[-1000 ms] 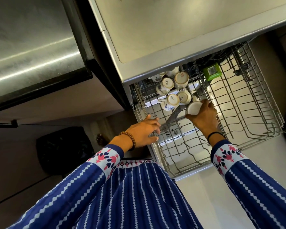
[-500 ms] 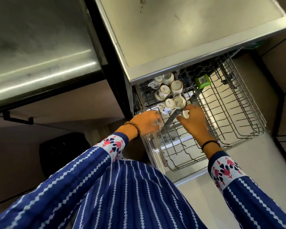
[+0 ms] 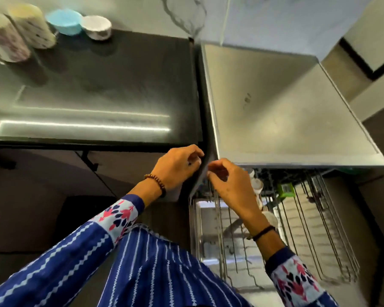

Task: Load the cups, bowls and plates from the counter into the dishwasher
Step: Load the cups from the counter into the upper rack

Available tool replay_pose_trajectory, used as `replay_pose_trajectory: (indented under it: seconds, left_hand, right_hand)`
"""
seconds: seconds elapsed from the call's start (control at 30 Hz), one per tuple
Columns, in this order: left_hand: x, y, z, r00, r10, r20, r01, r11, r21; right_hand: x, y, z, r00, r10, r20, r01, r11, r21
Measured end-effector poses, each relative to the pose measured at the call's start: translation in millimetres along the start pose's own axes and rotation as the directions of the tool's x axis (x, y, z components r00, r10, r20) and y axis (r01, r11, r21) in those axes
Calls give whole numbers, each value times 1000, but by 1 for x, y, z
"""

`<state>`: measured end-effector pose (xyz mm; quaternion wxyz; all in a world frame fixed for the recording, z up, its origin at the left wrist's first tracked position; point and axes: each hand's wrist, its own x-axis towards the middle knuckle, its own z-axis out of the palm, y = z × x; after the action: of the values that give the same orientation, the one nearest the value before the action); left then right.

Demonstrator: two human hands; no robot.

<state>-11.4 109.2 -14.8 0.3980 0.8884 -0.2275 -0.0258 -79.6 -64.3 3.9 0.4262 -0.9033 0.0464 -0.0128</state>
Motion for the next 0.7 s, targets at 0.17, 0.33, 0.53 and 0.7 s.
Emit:
replay_pose_trajectory:
  seconds: [0.17, 0.33, 0.53, 0.7]
  left_hand:
    - [9, -26, -60, 979, -112, -173, 106, 993, -43]
    - [17, -64, -120, 950, -175, -260, 171, 985, -36]
    - [31, -134, -197, 902, -276, -332, 266, 961, -75]
    - [43, -197, -262, 845, -372, -385, 340, 928, -150]
  right_hand:
    - [47, -68, 23, 988, -128, 83, 123, 990, 65]
    - [100, -125, 67, 961, -241, 137, 230, 969, 91]
    - [169, -185, 137, 933, -265, 243, 243, 963, 115]
    - [234, -230, 199, 935, -208, 287, 185, 977, 104]
